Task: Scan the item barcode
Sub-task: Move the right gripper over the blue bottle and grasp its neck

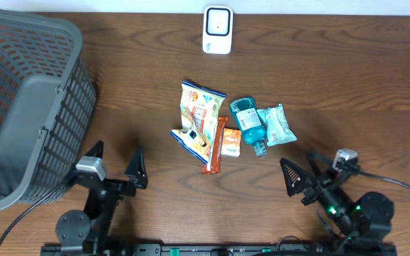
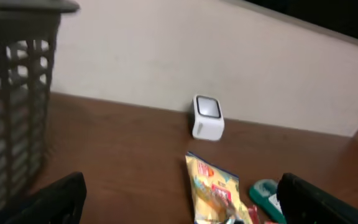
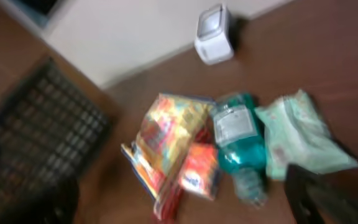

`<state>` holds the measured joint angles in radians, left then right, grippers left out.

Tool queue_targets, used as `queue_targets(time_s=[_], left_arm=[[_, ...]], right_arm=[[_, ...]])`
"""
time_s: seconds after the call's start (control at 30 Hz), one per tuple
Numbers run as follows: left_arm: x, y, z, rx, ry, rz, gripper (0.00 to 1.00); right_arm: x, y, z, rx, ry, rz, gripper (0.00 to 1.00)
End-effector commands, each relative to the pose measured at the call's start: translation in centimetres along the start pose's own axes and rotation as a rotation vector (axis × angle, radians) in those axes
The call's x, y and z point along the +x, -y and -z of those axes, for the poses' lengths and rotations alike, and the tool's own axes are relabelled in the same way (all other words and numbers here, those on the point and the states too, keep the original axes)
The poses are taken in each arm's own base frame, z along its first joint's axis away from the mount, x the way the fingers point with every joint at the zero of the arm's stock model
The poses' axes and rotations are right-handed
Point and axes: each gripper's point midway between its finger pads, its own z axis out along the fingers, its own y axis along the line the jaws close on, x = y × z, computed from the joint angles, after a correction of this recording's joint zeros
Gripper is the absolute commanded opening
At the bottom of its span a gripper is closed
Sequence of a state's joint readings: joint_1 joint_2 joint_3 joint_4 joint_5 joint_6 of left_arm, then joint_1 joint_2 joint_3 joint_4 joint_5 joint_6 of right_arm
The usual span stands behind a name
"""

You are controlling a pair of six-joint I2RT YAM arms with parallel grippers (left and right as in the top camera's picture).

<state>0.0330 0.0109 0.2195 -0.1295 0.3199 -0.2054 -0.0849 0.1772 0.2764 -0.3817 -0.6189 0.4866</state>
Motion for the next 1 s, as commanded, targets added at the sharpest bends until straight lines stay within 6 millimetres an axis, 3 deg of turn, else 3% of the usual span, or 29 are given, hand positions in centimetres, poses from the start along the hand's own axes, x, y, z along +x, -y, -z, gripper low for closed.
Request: queue_targets(time_s=[0.0, 0.17, 0.3, 0.43, 0.63, 0.77, 0.97], left_arm=[[1.3, 0.1, -0.5, 0.032, -0.013, -0.023, 0.98], [3.8, -0.8, -1.1, 0.022, -0.05, 0.011, 0.98], [5.7, -1.4, -1.3, 0.011, -0.09, 0.023, 0.98], [6.7, -1.7, -1.4, 0.005, -0.11, 0.029, 0.98], [7.9, -2.1, -1.5, -0.004, -0.14, 0.038, 0.98], [7.9, -2.1, -1.5, -0.004, -0.14, 0.038, 0.98], [7.9, -2.1, -1.5, -0.004, -0.139, 0.038, 0.98]], right_arm=[[-3.2, -0.5, 1.2, 0.125, -0.002, 0.121, 0.99], [-4.2, -0.3, 1.5, 0.245, -0.147, 0.086, 0.99], [-2.2, -0.7, 0.1, 0.244, -0.365, 0.04, 0.99], [0.7, -3.8, -2.3, 0.032, -0.557, 0.012, 0.99], [0.7, -2.4, -6.6, 0.025, -0.581, 0.021, 0.99], [1.6, 0.8, -9.3, 0.226, -0.628, -0.005, 0.99], [1.4, 0.8, -15.0, 0.221, -0.72, -0.02, 0.99]])
